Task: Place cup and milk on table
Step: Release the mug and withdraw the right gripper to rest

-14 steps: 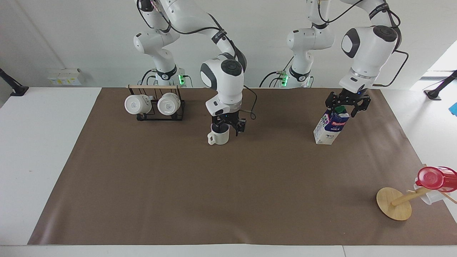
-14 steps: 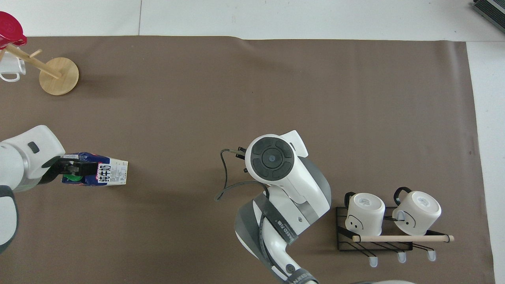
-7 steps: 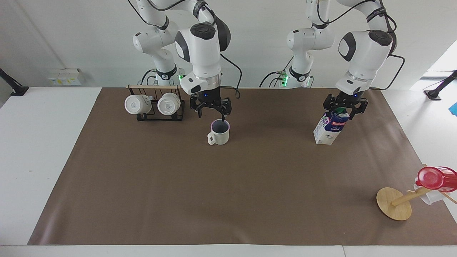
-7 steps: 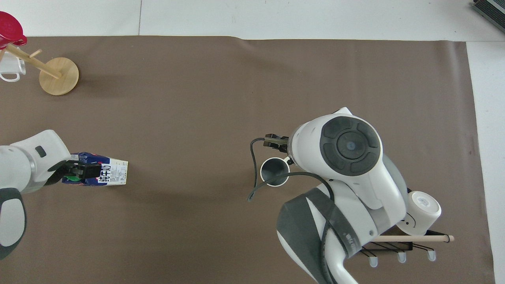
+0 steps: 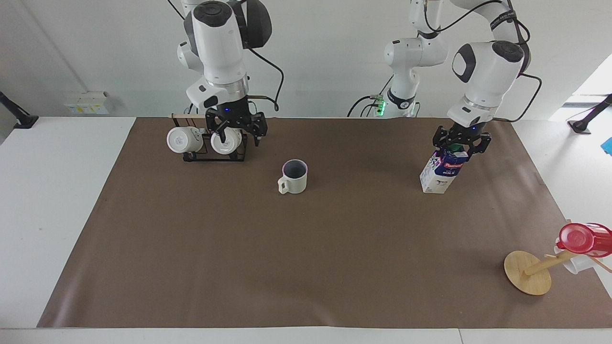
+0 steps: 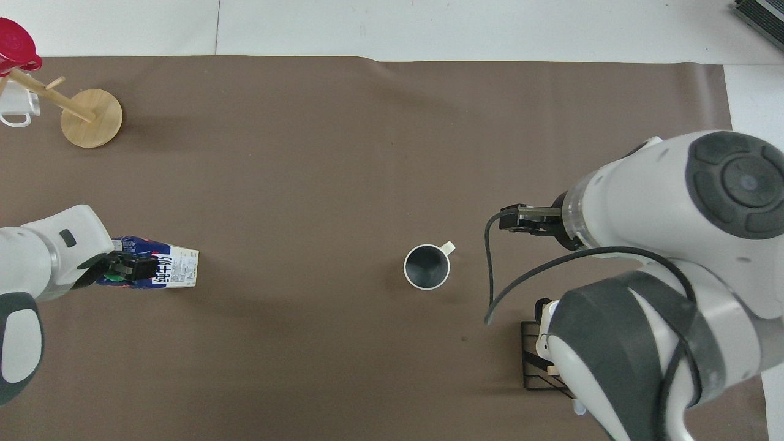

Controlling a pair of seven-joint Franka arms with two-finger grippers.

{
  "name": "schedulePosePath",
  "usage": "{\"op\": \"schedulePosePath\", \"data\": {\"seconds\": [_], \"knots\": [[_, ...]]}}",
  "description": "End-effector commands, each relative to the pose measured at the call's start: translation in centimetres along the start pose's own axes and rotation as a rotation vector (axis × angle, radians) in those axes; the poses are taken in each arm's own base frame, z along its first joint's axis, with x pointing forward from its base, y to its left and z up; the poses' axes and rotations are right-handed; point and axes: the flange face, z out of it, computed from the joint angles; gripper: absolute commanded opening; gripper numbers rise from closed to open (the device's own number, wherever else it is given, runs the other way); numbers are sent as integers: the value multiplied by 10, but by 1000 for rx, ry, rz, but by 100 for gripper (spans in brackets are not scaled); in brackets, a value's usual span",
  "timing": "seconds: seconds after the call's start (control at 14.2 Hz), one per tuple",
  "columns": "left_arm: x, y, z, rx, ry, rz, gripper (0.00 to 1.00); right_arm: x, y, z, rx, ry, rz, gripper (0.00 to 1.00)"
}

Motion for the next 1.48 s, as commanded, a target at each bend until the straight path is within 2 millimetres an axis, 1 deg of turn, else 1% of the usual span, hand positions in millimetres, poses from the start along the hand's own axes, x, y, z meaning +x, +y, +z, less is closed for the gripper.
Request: {"op": "schedulePosePath", "data": {"seconds": [0.0,0.07,0.21,0.28,0.49,0.63,0.99,1.13,1.27,1.41], "knots": [[-7,2,0,2,9,24,88,-1,38,-10,-3,-35,-15,100],[-7,2,0,2,8,24,82,0,50,-11,-7,-47,-3,100],[-7,1,0,1,6,21,77,4,74,-9,-15,-73,7,100],[-7,0,0,2,6,27,77,6,86,-11,-13,-72,7,100],[-8,0,1,-2,-5,33,77,9,120,-7,-19,-110,13,100],[-9,0,1,-4,-11,32,76,12,149,-5,-16,-121,5,100],[-12,-4,2,-6,-22,34,76,14,205,2,-5,-124,-3,100],[-13,-5,2,-9,-32,29,75,15,214,2,-4,-112,9,100],[-13,-5,2,-11,-34,28,65,22,217,1,0,-53,24,100],[-13,-5,1,-10,-36,29,56,23,215,0,-2,-54,17,100]]}}
